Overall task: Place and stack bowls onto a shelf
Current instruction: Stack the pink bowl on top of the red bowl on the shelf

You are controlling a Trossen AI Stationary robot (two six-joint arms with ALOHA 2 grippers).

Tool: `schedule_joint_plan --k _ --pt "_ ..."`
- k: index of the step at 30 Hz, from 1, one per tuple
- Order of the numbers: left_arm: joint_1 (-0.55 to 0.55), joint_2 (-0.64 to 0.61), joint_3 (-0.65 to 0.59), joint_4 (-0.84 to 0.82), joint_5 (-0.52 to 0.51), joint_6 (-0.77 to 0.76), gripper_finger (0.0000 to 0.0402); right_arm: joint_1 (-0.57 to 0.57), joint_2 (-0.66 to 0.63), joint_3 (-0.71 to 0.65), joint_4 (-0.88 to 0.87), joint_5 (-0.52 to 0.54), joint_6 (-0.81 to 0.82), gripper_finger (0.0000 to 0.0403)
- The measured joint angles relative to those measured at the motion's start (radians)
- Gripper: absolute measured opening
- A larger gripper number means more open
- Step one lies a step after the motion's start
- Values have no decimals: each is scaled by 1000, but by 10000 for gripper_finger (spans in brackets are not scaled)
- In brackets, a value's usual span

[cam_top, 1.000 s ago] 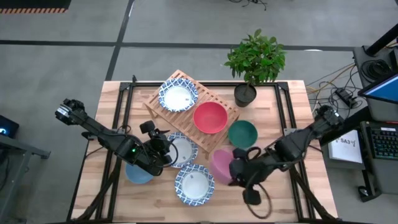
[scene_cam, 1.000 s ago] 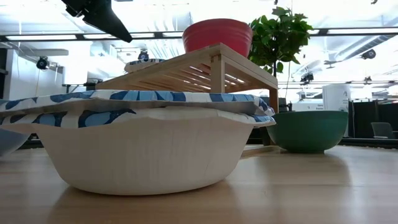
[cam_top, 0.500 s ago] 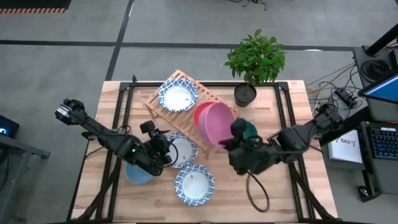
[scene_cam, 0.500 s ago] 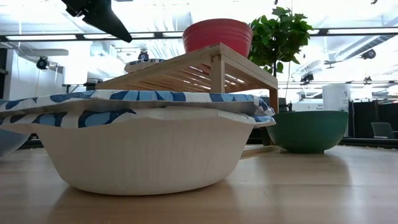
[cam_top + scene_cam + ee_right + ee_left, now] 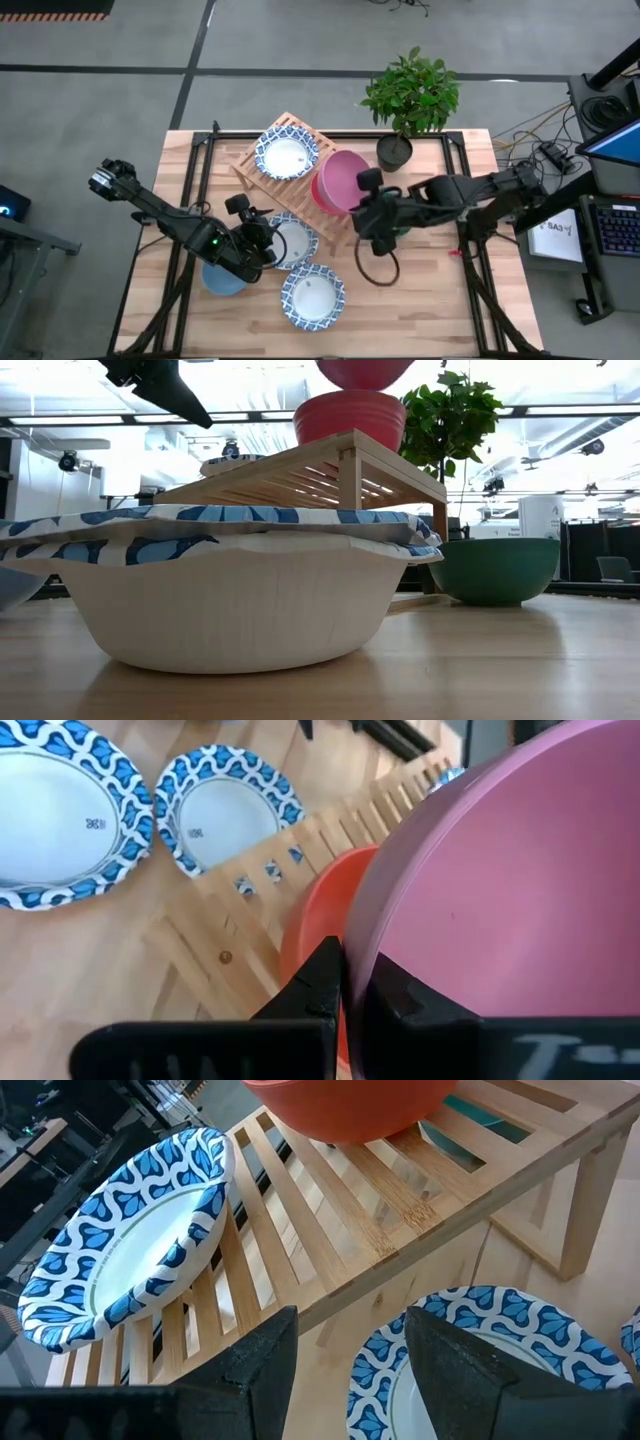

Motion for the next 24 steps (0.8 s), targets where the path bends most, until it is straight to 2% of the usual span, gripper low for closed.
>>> schedule_joint_plan --k 6,24 --pt "0 0 0 0 0 0 169 -31 0 -1 0 -39 24 9" --pt "0 0 0 0 0 0 169 -55 0 -51 7 -30 32 14"
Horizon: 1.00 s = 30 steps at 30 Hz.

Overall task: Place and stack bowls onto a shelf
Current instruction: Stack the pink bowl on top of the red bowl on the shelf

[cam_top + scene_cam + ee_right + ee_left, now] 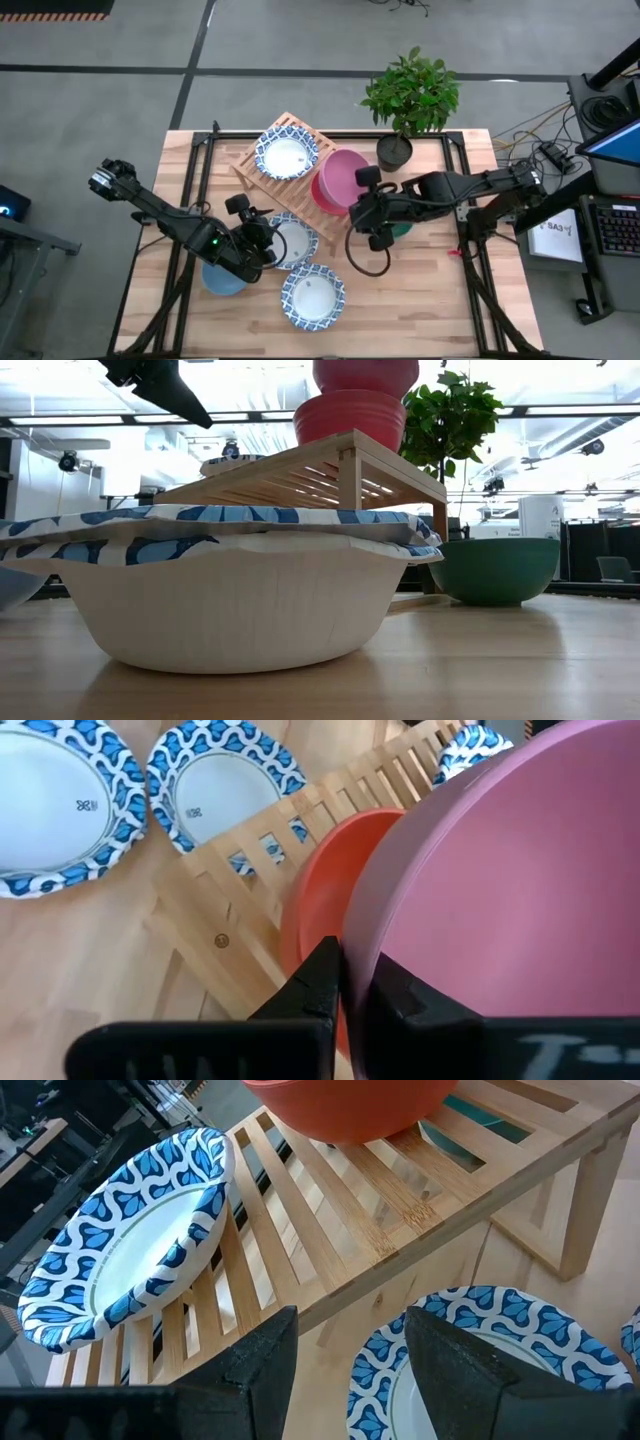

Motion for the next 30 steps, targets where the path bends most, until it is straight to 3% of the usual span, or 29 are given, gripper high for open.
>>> schedule_joint_plan --k 14,24,30 --pt "0 0 0 0 0 0 169 -20 45 -2 20 21 0 92" --pt "0 0 0 0 0 0 169 -20 45 0 41 34 3 100" --pt "0 0 0 0 0 0 169 -20 45 1 40 108 24 101"
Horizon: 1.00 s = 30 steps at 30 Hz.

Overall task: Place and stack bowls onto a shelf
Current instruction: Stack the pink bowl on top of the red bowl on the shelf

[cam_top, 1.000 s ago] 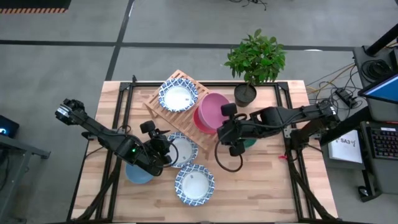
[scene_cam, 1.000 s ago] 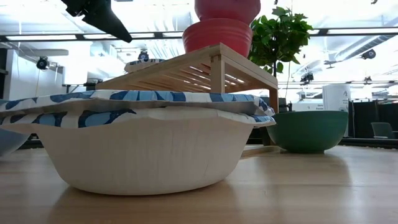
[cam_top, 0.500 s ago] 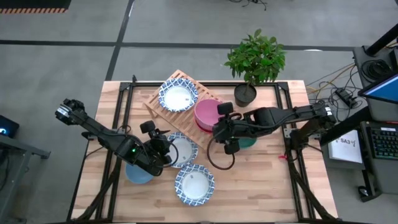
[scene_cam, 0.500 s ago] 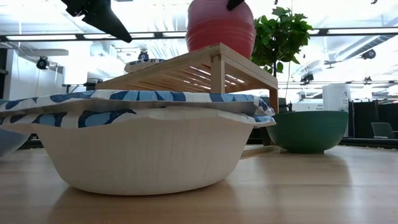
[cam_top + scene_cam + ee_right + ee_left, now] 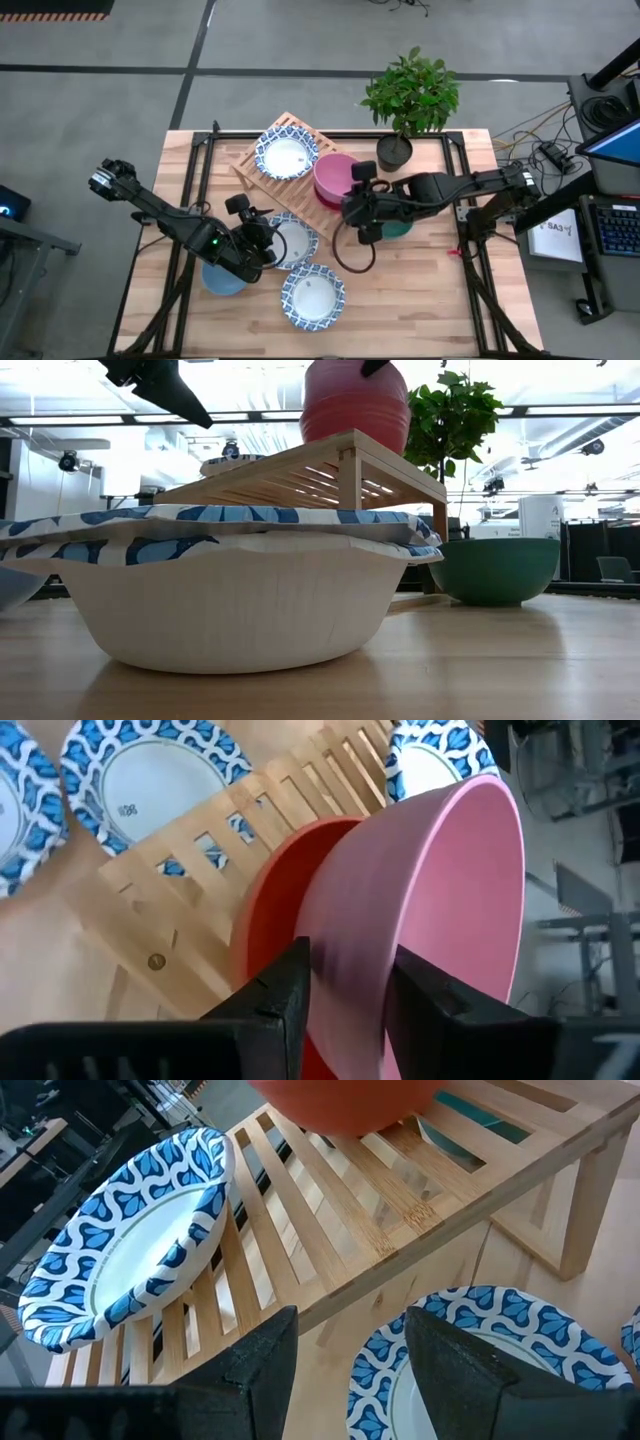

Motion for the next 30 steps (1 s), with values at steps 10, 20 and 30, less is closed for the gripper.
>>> schedule_joint_plan --k 10,20,30 --pt "0 0 0 0 0 0 169 -5 0 1 6 -46 123 142" --pt "0 0 0 3 0 0 169 -4 -24 1 10 -3 98 167" --pt "0 0 0 3 0 0 169 -13 -63 1 213 -140 116 158"
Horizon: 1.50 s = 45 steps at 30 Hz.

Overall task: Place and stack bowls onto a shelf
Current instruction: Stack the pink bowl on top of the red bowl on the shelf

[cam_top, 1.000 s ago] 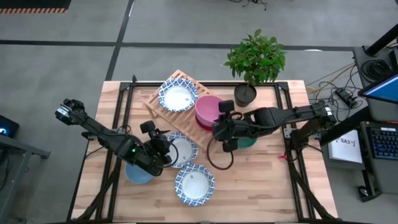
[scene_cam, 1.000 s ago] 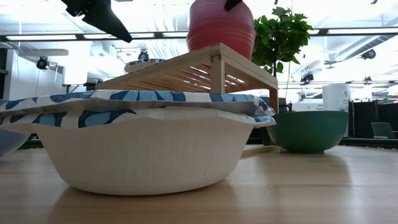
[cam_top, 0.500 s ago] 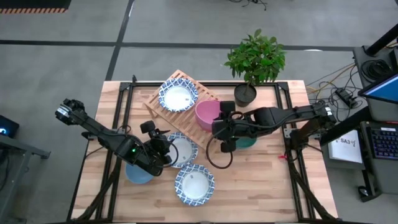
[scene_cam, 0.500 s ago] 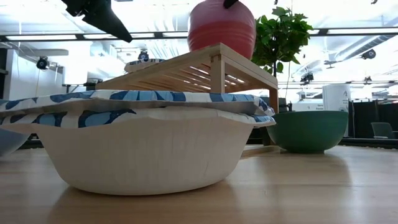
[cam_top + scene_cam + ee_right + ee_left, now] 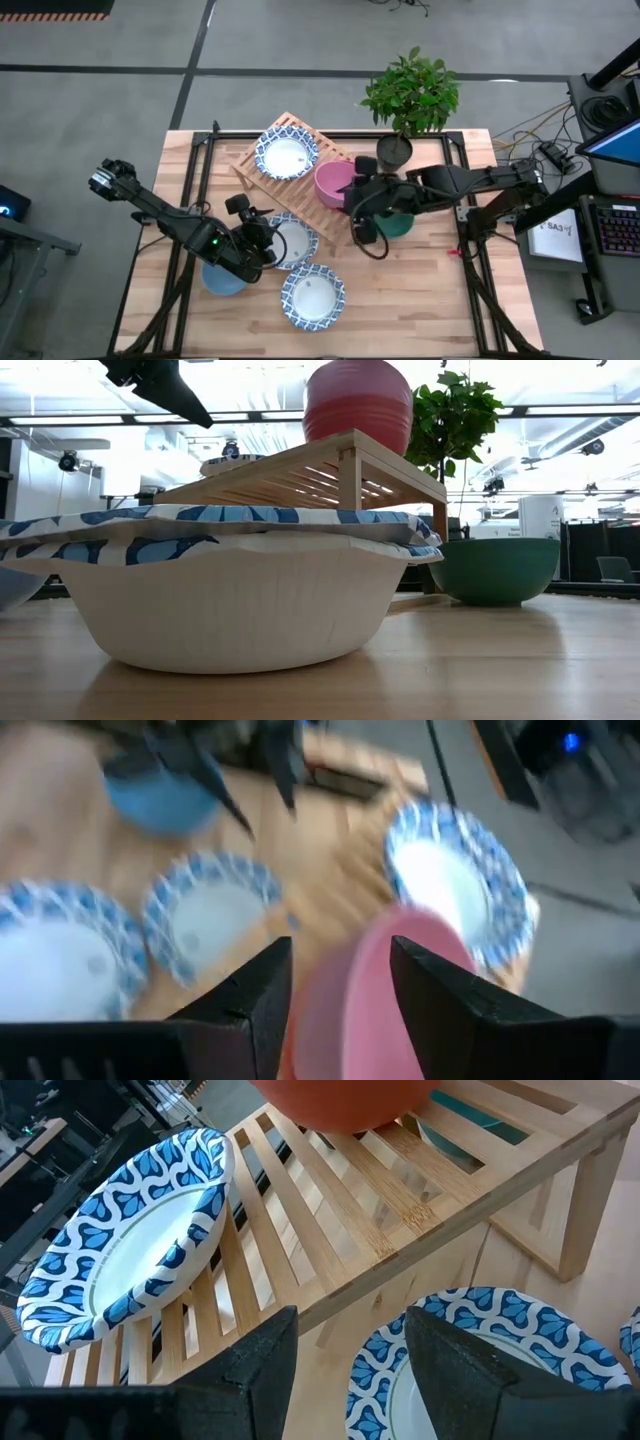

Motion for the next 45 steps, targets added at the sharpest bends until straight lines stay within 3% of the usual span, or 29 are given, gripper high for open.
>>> schedule_joint_plan --k 4,10,16,31,45 --pt "0 0 0 0 0 0 169 -10 -1 -49 200 -9 -12 120" --pt "0 0 0 0 1 0 169 -44 -3 -215 486 8 -35 19" --pt "0 0 0 -1 1 0 169 -96 -4 -303 645 9 -9 9" --pt "0 0 0 -1 3 4 169 -120 -6 -395 640 1 105 9" --pt "0 0 0 0 3 4 169 -119 -22 -374 649 8 98 9"
